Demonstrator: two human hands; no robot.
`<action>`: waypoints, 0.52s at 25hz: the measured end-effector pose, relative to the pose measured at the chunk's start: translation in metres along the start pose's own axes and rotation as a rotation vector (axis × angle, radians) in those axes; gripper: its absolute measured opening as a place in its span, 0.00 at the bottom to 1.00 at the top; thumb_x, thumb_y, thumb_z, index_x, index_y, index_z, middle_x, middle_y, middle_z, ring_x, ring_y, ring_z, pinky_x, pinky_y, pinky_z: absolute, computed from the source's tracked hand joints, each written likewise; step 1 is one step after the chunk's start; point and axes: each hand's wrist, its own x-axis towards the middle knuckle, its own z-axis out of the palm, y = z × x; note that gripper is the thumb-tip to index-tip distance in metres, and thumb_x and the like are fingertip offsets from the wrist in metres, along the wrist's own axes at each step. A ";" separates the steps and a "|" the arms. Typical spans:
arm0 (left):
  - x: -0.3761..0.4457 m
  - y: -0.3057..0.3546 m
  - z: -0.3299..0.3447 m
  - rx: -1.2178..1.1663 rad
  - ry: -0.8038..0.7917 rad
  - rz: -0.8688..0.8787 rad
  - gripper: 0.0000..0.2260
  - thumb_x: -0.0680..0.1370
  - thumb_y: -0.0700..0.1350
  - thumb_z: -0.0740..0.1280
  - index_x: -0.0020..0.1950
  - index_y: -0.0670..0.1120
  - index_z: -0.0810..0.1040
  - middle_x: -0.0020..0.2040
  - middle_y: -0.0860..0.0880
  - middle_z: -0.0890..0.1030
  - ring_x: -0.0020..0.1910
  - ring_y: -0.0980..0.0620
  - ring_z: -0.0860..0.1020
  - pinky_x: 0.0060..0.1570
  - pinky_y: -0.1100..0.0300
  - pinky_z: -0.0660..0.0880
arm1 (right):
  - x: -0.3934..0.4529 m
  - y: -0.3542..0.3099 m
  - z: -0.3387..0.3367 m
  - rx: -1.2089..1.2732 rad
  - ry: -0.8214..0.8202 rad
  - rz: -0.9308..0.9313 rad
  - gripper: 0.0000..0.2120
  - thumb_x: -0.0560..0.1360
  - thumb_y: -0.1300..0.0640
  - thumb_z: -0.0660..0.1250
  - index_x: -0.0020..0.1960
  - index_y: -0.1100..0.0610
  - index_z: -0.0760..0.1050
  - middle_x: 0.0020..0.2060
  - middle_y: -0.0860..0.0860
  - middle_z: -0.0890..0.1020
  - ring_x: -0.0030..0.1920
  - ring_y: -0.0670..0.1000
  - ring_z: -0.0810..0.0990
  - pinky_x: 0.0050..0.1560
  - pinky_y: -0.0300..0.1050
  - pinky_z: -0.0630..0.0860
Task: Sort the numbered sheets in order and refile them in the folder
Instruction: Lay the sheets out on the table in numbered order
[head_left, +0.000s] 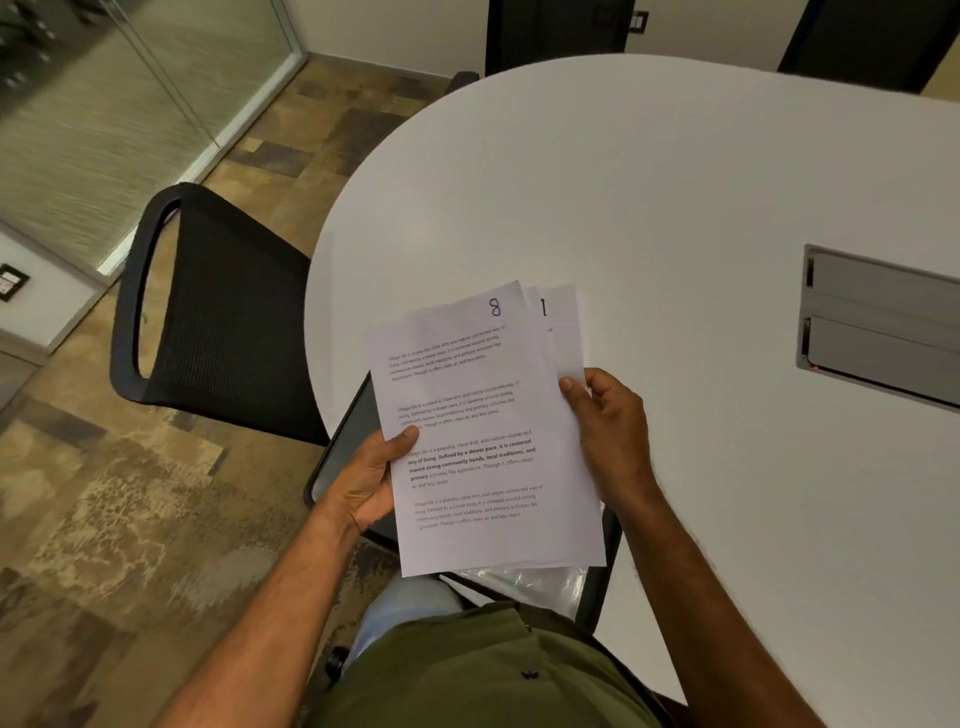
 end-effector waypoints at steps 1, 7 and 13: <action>-0.001 0.000 0.000 0.004 -0.002 0.007 0.18 0.83 0.37 0.58 0.74 0.38 0.72 0.70 0.35 0.76 0.63 0.38 0.80 0.61 0.42 0.79 | 0.002 -0.002 0.004 0.001 -0.028 -0.007 0.07 0.84 0.58 0.65 0.53 0.58 0.81 0.42 0.47 0.85 0.37 0.39 0.83 0.37 0.31 0.76; 0.017 0.035 -0.004 0.031 0.064 0.111 0.17 0.82 0.35 0.61 0.70 0.40 0.75 0.64 0.36 0.81 0.59 0.39 0.83 0.55 0.42 0.82 | 0.041 0.002 0.034 0.006 0.080 -0.050 0.07 0.85 0.61 0.62 0.59 0.59 0.77 0.50 0.49 0.83 0.39 0.34 0.81 0.38 0.28 0.75; 0.069 0.100 -0.029 0.142 0.148 0.141 0.13 0.82 0.37 0.65 0.66 0.41 0.77 0.62 0.37 0.83 0.59 0.38 0.82 0.56 0.42 0.81 | 0.125 0.020 0.079 0.021 0.143 0.048 0.05 0.83 0.57 0.65 0.53 0.56 0.79 0.45 0.50 0.86 0.40 0.45 0.83 0.37 0.36 0.78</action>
